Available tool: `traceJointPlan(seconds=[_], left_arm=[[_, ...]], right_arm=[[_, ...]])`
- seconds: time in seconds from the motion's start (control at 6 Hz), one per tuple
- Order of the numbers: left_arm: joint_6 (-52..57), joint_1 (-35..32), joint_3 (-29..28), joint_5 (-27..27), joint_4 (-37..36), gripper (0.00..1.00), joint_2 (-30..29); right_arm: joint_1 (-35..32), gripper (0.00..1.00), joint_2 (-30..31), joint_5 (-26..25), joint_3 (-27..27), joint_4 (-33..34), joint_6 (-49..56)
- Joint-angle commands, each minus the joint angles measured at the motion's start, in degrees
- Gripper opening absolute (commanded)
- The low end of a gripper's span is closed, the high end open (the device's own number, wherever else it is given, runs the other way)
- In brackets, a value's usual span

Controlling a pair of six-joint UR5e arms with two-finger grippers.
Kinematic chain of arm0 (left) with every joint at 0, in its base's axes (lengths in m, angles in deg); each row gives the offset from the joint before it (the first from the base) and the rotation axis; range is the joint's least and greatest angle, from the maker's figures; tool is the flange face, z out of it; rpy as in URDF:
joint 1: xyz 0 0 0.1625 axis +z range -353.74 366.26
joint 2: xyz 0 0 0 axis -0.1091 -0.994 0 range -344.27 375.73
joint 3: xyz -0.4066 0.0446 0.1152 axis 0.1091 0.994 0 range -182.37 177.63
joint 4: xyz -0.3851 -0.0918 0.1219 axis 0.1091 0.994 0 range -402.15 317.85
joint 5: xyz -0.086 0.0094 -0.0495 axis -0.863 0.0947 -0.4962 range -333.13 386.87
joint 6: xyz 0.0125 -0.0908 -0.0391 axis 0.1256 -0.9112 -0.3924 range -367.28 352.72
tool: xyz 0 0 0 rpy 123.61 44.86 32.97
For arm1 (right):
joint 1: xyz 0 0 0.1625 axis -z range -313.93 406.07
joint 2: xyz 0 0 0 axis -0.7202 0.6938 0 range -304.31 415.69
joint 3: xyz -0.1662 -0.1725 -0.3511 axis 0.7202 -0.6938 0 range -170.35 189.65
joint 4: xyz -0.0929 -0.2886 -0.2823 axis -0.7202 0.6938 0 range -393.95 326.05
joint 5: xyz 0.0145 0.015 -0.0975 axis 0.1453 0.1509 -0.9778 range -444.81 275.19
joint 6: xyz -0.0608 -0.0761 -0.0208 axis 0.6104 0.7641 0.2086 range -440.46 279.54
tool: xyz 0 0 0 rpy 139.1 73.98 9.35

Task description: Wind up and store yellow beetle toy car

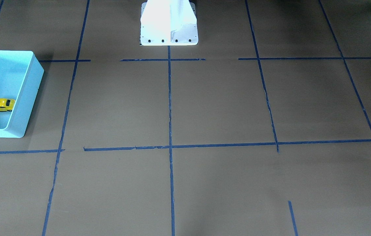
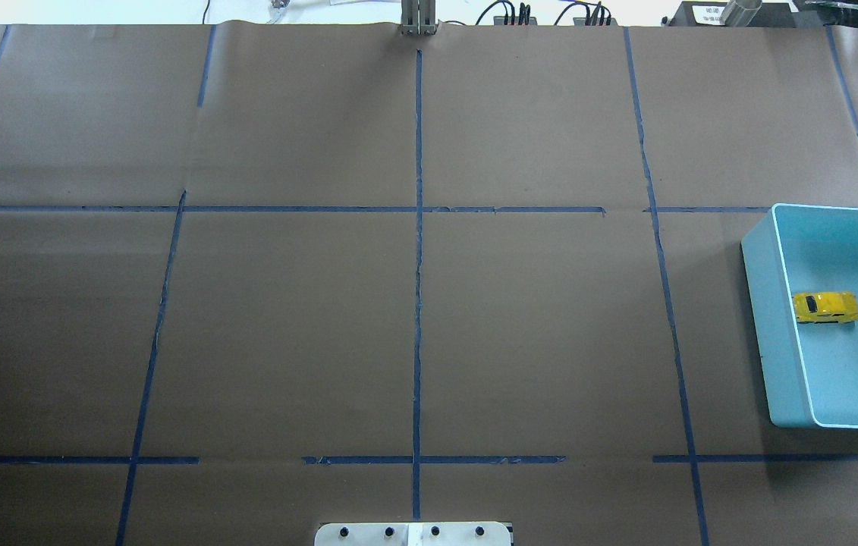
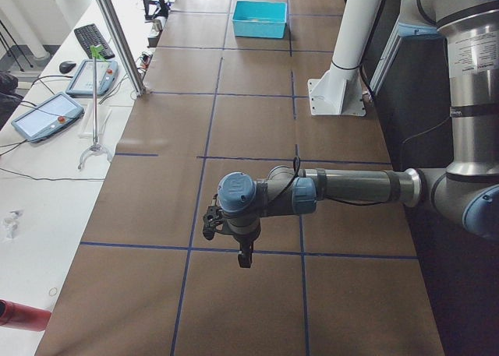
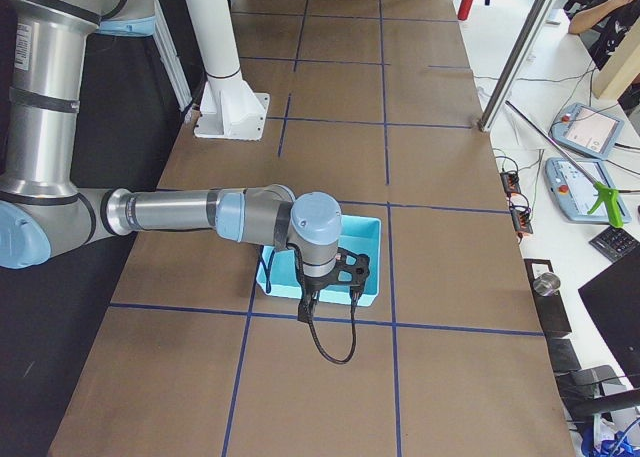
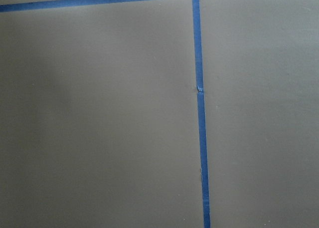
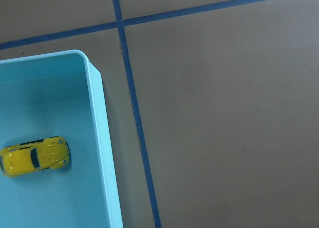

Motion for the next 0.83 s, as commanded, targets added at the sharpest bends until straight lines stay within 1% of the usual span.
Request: traceJointPlan(seconds=[0.0,0.33,0.67], left_arm=[[0.00,0.06,0.09,0.02,0.00,1.00,-0.03],[0.00,-0.03,0.00,0.02,0.00,1.00,0.06],[0.00,-0.03,0.00,-0.07,0.00,1.00,0.06]], right_arm=[[0.06,1.00,-0.13,0.20,-3.12,-0.09,-0.05],[0.06,1.00,-0.21,0.02,-4.44,-0.18,1.00],[0.24,1.00,-1.26,0.02,-4.10,-0.18,0.92]])
